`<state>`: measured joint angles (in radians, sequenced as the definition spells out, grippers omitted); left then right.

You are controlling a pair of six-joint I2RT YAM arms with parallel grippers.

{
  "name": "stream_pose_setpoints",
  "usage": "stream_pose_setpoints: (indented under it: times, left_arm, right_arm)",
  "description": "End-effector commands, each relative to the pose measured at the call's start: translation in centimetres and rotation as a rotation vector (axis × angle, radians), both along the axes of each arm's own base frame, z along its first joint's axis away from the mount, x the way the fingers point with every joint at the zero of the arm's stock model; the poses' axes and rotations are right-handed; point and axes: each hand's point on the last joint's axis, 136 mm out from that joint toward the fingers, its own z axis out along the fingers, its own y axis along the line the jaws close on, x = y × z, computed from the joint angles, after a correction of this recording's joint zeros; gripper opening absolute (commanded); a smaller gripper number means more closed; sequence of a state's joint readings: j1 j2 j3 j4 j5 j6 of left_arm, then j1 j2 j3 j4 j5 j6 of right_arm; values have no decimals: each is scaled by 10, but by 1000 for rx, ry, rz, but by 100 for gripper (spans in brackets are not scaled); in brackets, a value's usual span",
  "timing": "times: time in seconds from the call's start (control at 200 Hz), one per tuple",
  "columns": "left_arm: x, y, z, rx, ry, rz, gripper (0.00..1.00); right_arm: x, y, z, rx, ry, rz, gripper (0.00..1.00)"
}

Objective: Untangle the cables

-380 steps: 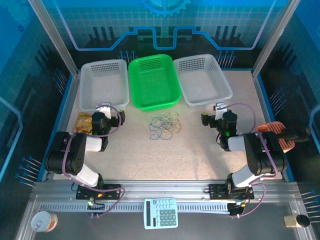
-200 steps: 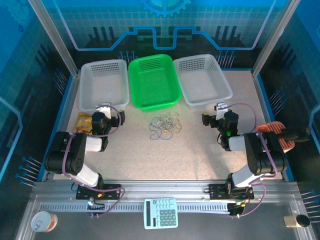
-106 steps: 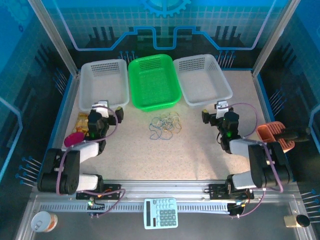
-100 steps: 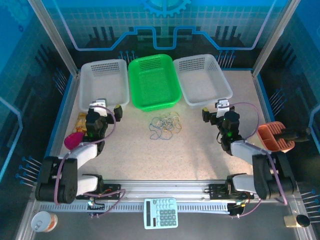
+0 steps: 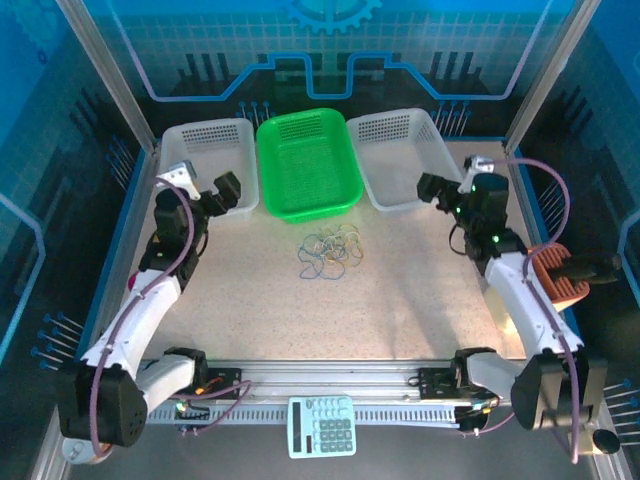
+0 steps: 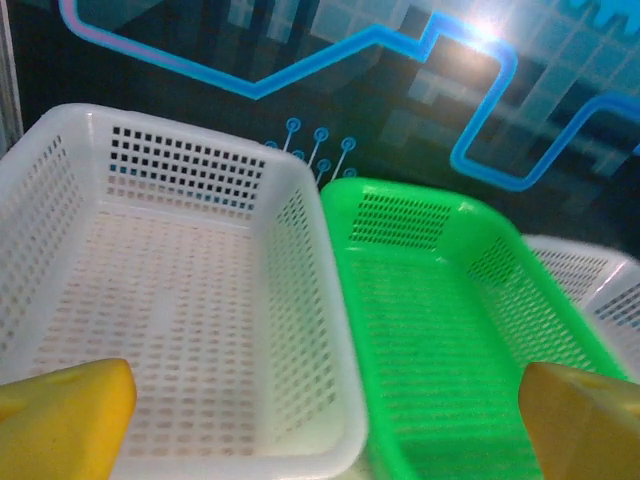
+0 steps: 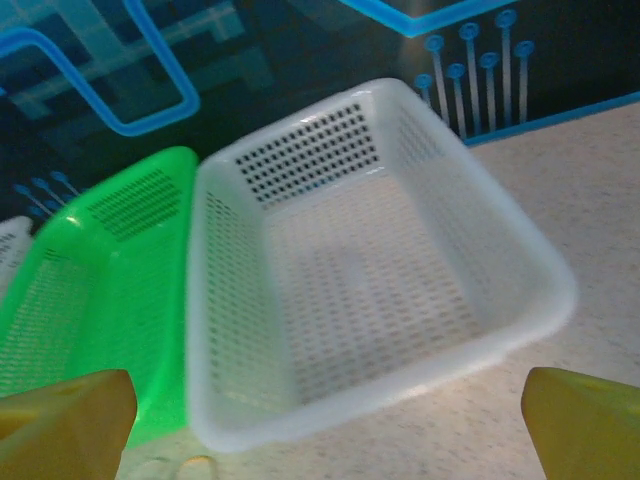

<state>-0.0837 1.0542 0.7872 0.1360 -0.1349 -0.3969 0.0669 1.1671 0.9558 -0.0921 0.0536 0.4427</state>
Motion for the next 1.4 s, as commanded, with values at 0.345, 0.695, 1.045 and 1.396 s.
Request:
stream_pose_setpoints:
  times: [0.345,0.695,1.045,1.396]
  left_arm:
    - [8,-69,-31,-68,333,-107,99]
    - [15,-97,-42,-86,345,-163,99]
    - [14,-102,-43,-87,351,-174,99]
    - [2,-104,-41,-103,357,-177,99]
  right_arm:
    - [87,30,-71,-98,455,-154,99]
    - [125,-9,-134,-271,627,-322,100]
    - [95,-87,-159,-334,775,-574,100]
    - [110,-33,-106,-234,539,-284,99]
